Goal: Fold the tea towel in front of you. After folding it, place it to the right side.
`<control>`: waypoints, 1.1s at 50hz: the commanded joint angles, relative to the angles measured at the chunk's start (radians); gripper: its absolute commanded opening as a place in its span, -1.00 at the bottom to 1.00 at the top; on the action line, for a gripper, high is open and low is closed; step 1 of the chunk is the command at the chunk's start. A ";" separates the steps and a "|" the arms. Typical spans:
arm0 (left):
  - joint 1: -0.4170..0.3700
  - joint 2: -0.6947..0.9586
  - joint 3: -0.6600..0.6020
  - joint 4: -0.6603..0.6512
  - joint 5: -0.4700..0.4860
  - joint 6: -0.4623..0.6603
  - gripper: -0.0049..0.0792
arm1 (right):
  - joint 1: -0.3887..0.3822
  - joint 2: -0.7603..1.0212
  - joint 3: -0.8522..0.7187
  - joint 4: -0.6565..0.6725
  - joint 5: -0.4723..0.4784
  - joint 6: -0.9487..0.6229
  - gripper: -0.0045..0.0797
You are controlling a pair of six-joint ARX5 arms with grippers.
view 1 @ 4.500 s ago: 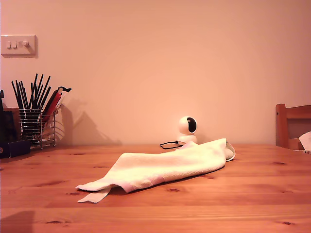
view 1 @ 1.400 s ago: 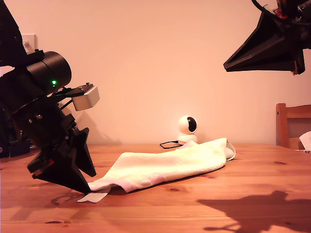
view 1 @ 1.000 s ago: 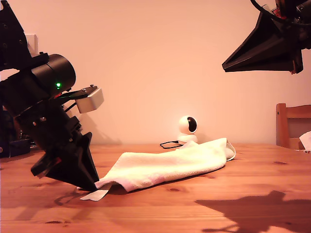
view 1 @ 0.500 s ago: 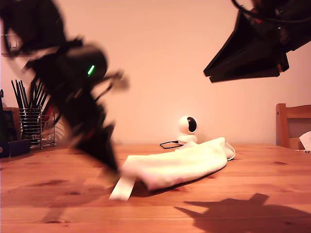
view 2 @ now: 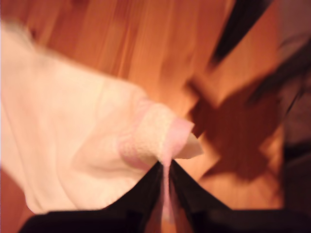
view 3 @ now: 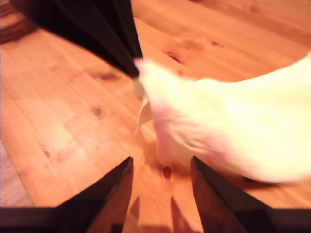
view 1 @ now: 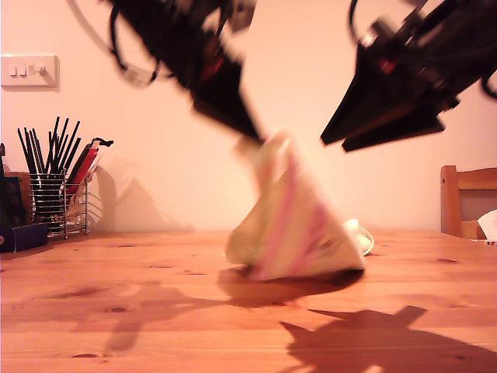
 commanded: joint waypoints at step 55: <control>-0.064 0.003 0.117 0.017 0.132 -0.241 -0.93 | 0.086 0.090 0.007 0.076 0.137 0.219 -0.04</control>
